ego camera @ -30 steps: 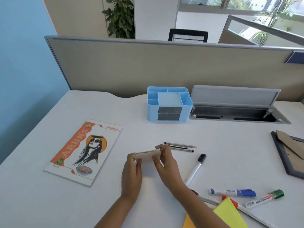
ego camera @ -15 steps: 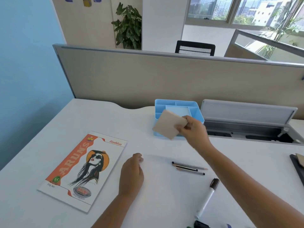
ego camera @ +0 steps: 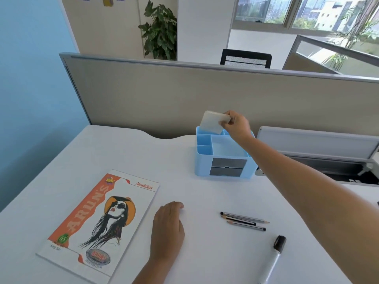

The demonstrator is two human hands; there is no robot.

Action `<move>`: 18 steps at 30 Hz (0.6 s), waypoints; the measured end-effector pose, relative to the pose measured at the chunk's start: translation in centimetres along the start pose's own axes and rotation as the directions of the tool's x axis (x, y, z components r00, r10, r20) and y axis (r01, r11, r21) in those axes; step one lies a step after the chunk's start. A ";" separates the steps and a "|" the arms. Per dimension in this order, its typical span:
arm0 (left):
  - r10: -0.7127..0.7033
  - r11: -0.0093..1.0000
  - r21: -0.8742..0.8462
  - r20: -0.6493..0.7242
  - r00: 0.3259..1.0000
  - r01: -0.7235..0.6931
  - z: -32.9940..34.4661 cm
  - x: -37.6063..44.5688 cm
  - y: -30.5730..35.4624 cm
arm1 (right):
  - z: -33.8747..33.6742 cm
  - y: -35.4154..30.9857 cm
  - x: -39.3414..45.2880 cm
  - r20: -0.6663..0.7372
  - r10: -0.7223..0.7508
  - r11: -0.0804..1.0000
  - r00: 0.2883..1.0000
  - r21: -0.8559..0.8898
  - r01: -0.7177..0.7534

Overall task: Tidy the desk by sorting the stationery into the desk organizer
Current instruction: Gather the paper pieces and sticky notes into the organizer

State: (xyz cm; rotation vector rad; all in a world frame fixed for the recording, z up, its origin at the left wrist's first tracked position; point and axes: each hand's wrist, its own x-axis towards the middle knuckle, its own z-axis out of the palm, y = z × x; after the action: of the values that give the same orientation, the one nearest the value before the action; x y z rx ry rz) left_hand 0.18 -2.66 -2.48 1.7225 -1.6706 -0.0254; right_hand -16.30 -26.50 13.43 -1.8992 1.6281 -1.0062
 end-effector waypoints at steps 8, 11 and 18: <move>-0.012 0.999 -0.030 0.007 1.000 0.012 -0.2 0.1 -0.1 | 0.7 1.9 0.0 0.172 0.011 1.000 0.985 -0.021 -0.008; -0.044 0.998 -0.054 0.035 0.998 0.045 -0.5 0.3 0.1 | -0.5 1.7 -1.0 0.102 0.004 0.998 0.995 0.055 -0.010; -0.100 0.986 -0.128 0.071 0.992 0.108 -1.3 0.2 0.3 | -5.7 1.1 -11.0 0.095 -0.081 0.992 0.992 0.105 0.071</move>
State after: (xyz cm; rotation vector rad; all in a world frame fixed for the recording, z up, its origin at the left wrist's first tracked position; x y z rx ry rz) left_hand 0.56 -2.18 -1.29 1.7231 -1.5863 -0.2376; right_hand -21.79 -15.31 13.63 -1.9236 1.4320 -0.9893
